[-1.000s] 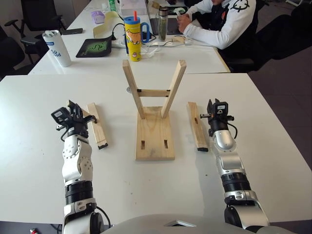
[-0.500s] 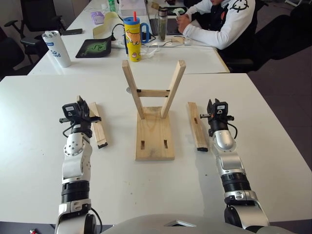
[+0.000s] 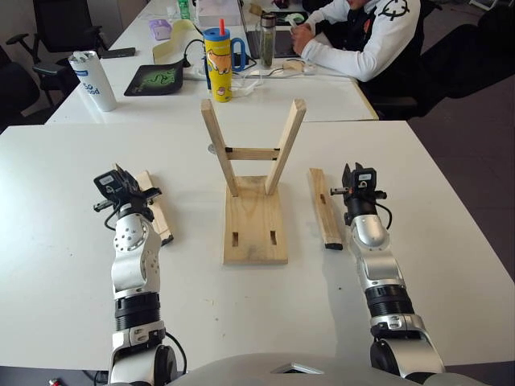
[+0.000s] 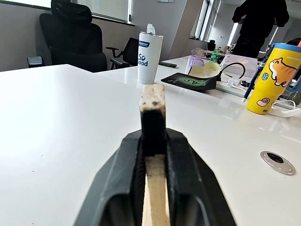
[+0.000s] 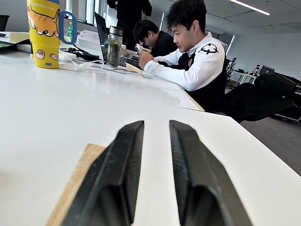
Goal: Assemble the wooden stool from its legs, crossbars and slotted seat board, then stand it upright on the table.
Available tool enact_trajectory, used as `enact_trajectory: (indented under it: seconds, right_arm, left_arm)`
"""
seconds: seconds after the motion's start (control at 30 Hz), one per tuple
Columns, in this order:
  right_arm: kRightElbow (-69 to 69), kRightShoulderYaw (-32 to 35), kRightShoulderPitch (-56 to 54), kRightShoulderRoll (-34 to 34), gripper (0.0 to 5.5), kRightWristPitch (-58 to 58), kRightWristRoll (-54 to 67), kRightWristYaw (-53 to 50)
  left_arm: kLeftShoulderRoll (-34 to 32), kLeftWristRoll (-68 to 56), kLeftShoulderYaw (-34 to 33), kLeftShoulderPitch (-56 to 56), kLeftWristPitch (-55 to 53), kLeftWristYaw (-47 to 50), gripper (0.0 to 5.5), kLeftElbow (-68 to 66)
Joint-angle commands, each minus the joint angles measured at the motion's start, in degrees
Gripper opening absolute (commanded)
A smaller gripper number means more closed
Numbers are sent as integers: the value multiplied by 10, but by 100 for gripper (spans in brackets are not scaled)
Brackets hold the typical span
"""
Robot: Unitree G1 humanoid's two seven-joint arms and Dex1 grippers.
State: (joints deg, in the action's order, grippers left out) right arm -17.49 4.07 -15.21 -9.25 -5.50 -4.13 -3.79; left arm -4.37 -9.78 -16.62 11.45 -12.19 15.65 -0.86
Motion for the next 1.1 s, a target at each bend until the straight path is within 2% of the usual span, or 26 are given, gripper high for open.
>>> enact_trajectory:
  seconds: [0.03,0.37,0.63,1.1]
  right_arm:
    - [-6,0,-8,0,100,-5,-5,-4]
    - [-7,2,-6,-6,100,-12,-5,-1]
    - [-11,1,-9,-10,100,-13,-5,2]
    - [-12,0,-13,-13,100,-15,-6,3]
  left_arm:
    - [15,34,39,-60,-46,-10,41,-68]
    - [9,62,48,-83,22,-39,41,-94]
    - [-2,67,64,-103,18,-79,41,-84]
    - [-73,47,131,-94,55,-271,41,-39]
